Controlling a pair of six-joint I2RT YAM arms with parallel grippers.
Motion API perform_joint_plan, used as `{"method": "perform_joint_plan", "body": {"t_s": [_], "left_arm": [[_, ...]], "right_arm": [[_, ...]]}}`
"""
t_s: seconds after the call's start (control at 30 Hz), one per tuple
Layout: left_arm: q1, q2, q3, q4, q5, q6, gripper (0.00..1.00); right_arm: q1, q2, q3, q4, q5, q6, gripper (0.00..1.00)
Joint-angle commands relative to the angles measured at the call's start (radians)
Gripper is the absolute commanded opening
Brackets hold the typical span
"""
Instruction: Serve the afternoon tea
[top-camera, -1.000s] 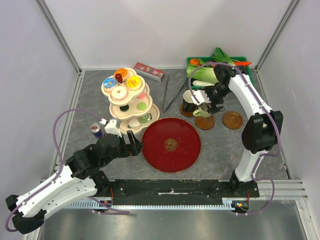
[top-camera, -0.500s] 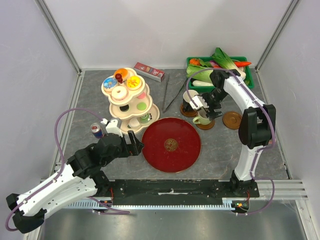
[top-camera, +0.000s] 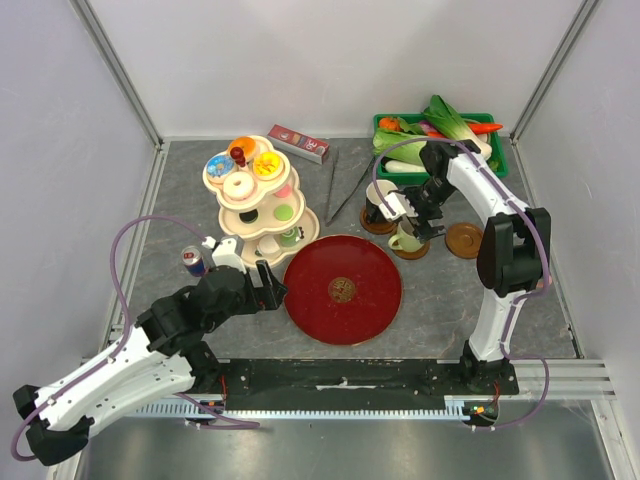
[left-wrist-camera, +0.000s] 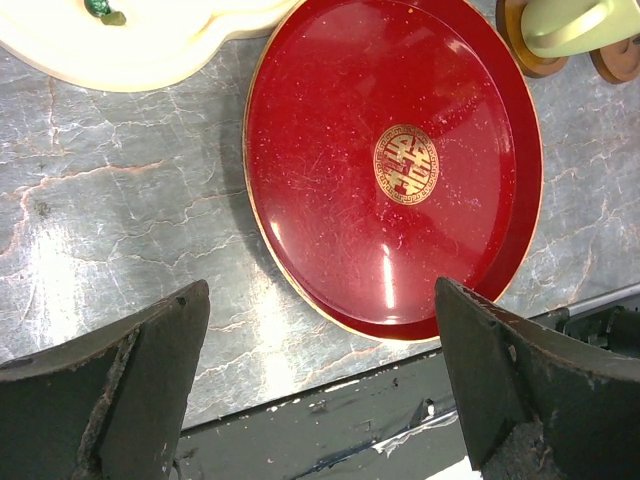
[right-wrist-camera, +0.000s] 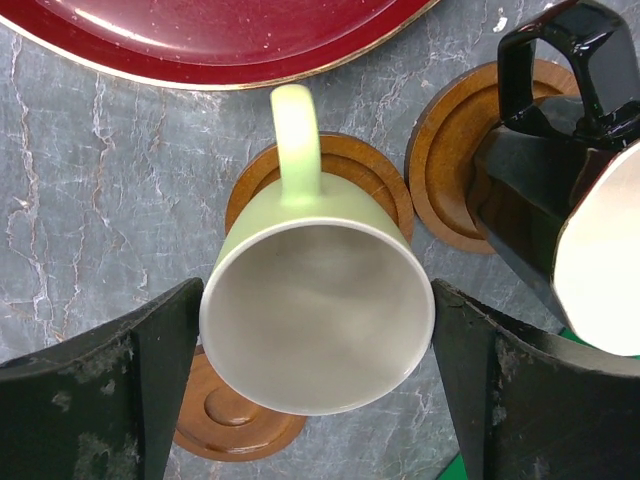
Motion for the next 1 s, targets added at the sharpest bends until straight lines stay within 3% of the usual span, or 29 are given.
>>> {"method": "perform_joint_plan", "body": {"t_s": [0.0, 0.57, 0.97], "left_arm": [[-0.004, 0.010, 0.034, 0.011, -0.029, 0.029, 0.99], [-0.006, 0.002, 0.028, 0.014, -0.038, 0.021, 0.99], [-0.003, -0.007, 0.034, 0.001, -0.047, 0.013, 0.99]], "right_arm": [[0.004, -0.003, 0.003, -0.074, 0.001, 0.010, 0.98], [0.044, -0.138, -0.038, -0.010, -0.025, 0.064, 0.98], [0.044, -0.155, 0.067, -0.001, -0.126, 0.104, 0.98]]}}
